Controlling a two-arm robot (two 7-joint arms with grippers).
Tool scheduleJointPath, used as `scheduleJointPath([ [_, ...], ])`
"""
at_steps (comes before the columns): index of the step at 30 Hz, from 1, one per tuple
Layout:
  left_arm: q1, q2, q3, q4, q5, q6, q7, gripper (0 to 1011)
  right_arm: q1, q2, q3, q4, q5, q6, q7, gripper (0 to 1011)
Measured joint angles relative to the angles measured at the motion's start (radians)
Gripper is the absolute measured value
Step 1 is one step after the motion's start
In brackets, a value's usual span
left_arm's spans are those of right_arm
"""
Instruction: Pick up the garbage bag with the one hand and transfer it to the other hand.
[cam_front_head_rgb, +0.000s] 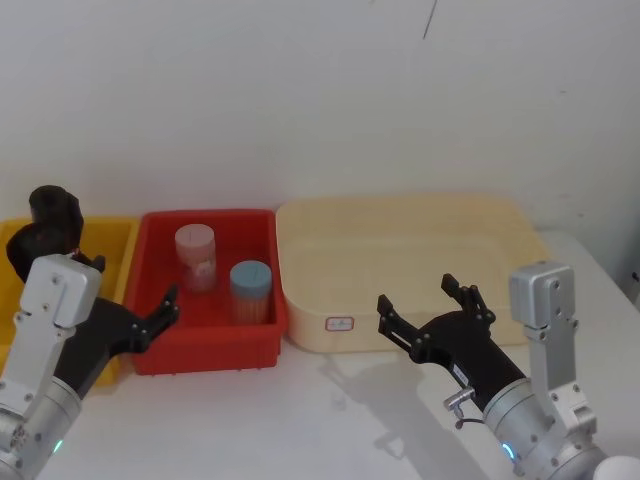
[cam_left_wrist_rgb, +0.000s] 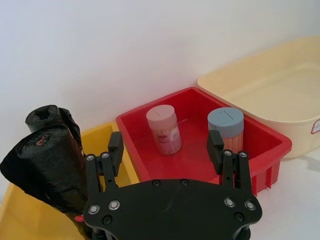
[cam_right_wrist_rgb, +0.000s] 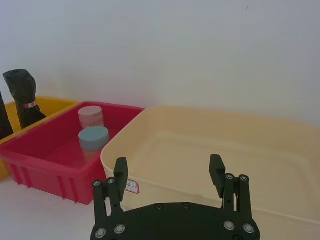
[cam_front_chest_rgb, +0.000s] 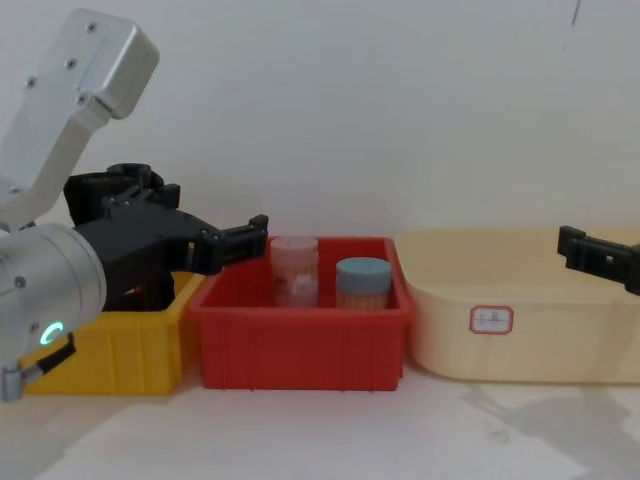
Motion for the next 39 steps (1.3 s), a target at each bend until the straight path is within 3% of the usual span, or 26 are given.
scheduleJointPath([
  [39,0.000,0.000,0.000,0.000,0.000,0.000,0.000,1001,0.000,0.000,0.000,0.000,0.000,0.000,0.000,1000],
])
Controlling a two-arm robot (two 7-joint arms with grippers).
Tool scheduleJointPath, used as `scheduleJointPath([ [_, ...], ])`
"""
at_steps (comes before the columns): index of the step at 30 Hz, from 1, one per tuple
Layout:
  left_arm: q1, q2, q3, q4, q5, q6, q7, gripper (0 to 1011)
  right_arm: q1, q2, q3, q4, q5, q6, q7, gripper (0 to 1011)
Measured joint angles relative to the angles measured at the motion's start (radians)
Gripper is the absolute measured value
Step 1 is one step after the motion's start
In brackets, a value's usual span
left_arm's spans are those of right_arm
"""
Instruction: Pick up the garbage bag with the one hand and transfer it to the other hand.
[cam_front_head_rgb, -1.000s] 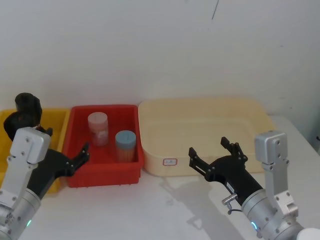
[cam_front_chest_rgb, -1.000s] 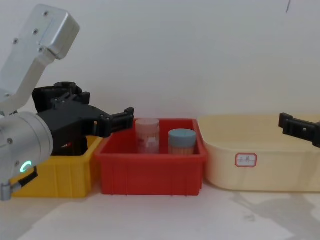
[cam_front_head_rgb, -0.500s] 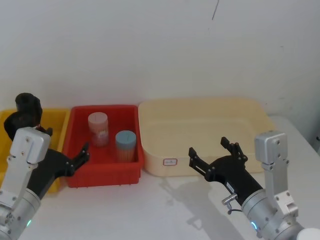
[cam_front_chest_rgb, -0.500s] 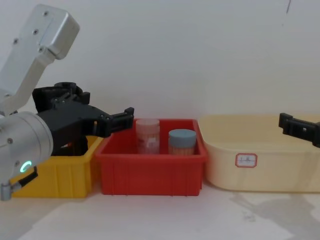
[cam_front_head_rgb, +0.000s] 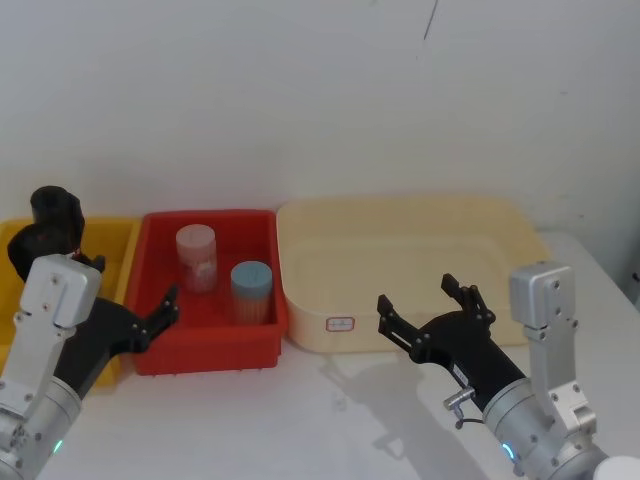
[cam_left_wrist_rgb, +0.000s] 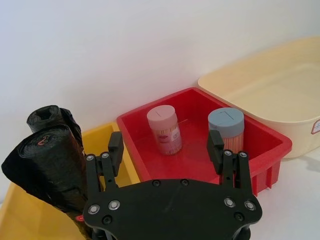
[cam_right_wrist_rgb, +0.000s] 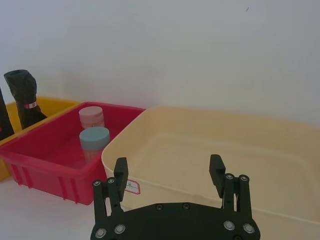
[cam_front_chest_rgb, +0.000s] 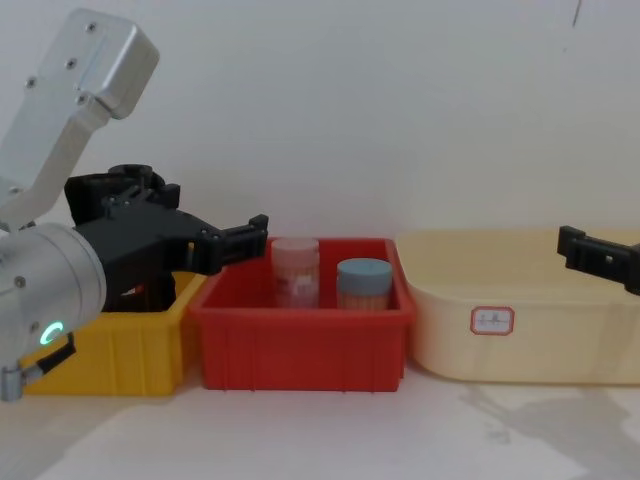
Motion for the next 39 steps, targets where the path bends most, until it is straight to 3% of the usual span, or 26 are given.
scheduleJointPath([
  [23,0.012,0.007,-0.014,-0.015,-0.006,0.018,0.000,1001,0.000,0.000,0.000,0.000,0.000,0.000,0.000,1000],
  [39,0.111,0.061,-0.125,-0.108,-0.085,0.101,0.005,1001,0.000,0.000,0.000,0.000,0.000,0.000,0.000,1000],
])
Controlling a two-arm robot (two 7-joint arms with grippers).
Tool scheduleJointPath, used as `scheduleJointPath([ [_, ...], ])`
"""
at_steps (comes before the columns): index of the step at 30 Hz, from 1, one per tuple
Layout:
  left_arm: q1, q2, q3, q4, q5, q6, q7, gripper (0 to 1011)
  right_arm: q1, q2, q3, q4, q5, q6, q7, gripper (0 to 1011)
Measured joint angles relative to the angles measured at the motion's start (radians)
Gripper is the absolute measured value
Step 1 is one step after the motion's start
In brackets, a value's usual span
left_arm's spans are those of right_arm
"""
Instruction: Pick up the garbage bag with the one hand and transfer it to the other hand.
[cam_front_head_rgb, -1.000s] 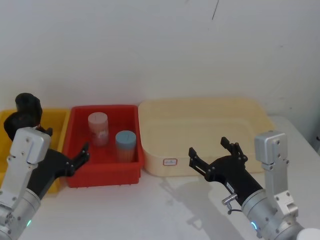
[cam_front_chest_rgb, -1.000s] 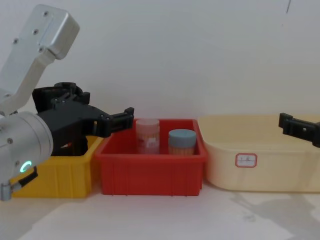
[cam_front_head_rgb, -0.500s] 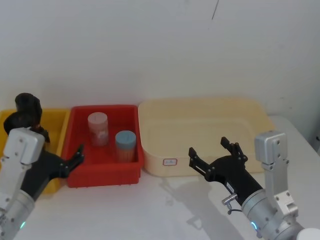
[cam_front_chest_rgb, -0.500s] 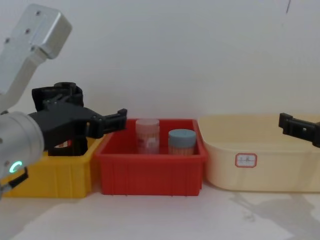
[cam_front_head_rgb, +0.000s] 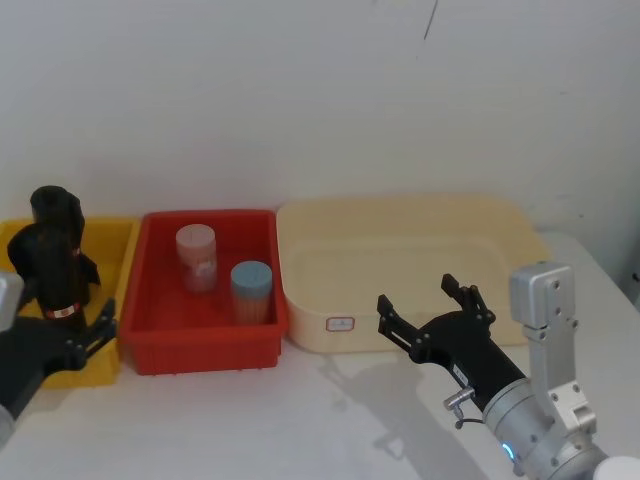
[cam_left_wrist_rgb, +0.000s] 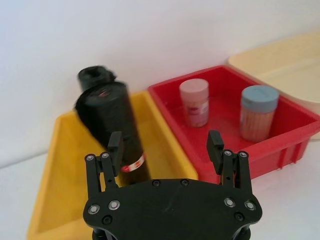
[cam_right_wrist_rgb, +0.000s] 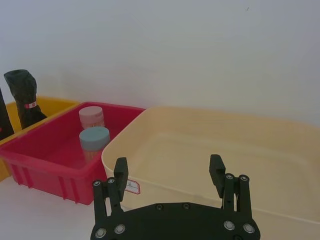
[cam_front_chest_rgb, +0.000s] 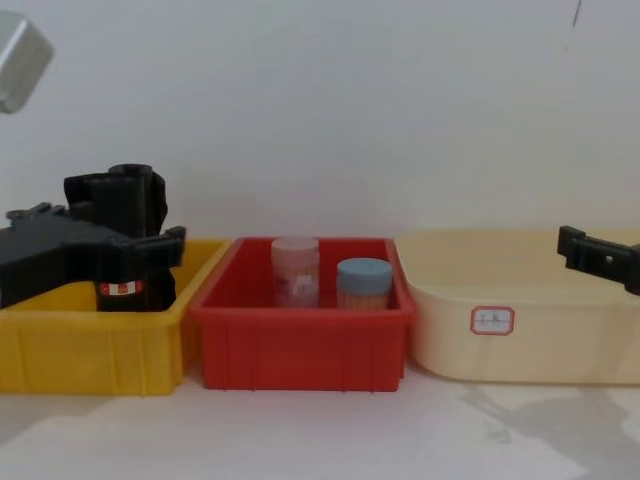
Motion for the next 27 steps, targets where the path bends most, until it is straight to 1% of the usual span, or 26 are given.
scheduleJointPath([
  [2,0.005,0.002,-0.009,-0.003,-0.008,0.008,0.001,1001,0.000,0.000,0.000,0.000,0.000,0.000,0.000,1000],
  [3,0.010,0.004,-0.020,-0.006,-0.016,0.016,0.004,1001,0.000,0.000,0.000,0.000,0.000,0.000,0.000,1000],
  [8,0.017,0.005,-0.053,-0.007,-0.037,0.040,0.013,1001,0.000,0.000,0.000,0.000,0.000,0.000,0.000,1001],
  [9,0.015,0.004,-0.063,-0.002,-0.043,0.047,0.015,1001,0.000,0.000,0.000,0.000,0.000,0.000,0.000,1001],
  [14,-0.002,-0.001,-0.086,0.025,-0.057,0.067,0.019,1001,0.000,0.000,0.000,0.000,0.000,0.000,0.000,1000],
  [19,-0.032,-0.011,-0.098,0.062,-0.066,0.082,0.019,1001,0.000,0.000,0.000,0.000,0.000,0.000,0.000,1001],
  [27,-0.081,-0.029,-0.096,0.110,-0.068,0.092,0.001,1001,0.000,0.000,0.000,0.000,0.000,0.000,0.000,1001],
])
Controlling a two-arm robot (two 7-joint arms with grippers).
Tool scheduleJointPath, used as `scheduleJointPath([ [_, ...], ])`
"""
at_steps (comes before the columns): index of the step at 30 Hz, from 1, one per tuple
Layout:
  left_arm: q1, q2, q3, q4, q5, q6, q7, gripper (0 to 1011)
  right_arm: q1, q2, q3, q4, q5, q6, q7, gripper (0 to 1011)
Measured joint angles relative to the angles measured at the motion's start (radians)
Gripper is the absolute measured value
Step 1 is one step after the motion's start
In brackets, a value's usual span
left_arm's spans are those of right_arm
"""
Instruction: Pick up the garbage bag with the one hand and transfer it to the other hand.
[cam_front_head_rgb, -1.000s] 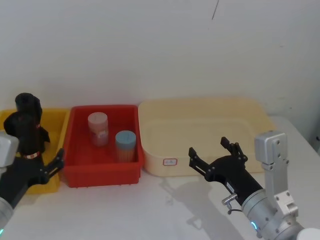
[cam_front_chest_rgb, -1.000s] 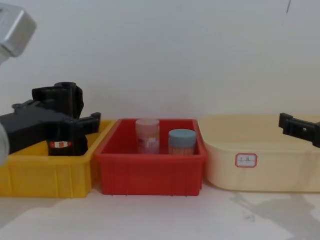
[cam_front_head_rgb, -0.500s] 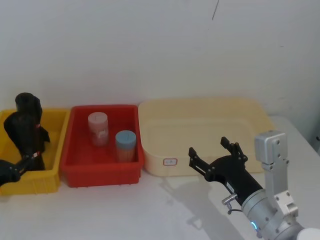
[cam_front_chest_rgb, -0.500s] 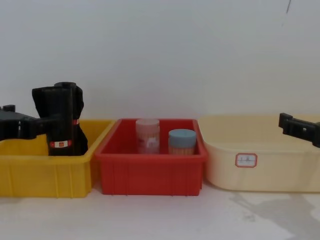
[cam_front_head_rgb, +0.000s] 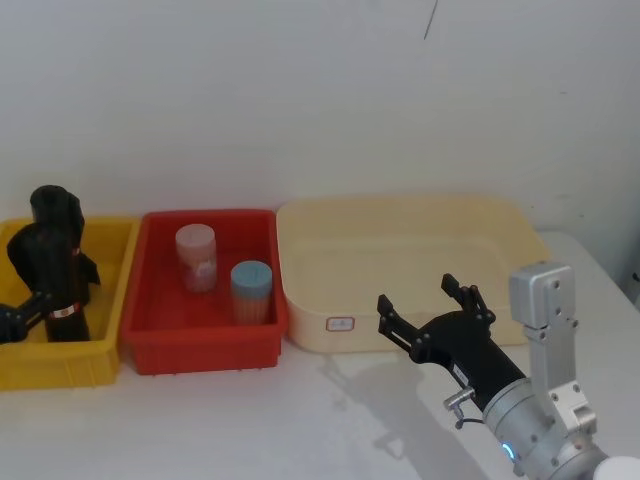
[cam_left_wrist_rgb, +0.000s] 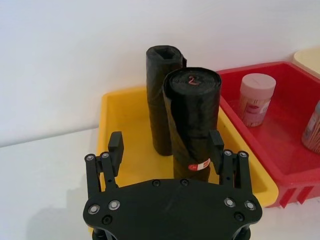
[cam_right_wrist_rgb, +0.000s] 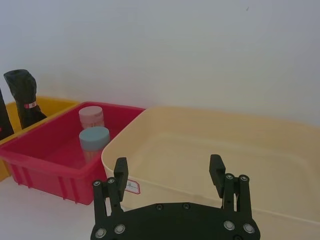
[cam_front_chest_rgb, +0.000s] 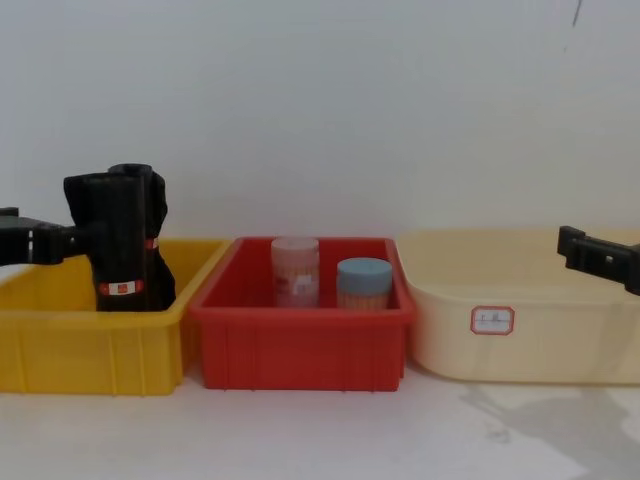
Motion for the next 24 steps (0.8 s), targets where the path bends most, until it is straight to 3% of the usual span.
scheduleJointPath([
  [14,-0.073,-0.022,0.028,0.062,-0.008,-0.002,-0.082,1001,0.000,0.000,0.000,0.000,0.000,0.000,0.000,1000],
  [24,-0.097,-0.034,0.032,0.093,-0.008,0.002,-0.105,1001,0.000,0.000,0.000,0.000,0.000,0.000,0.000,1000],
])
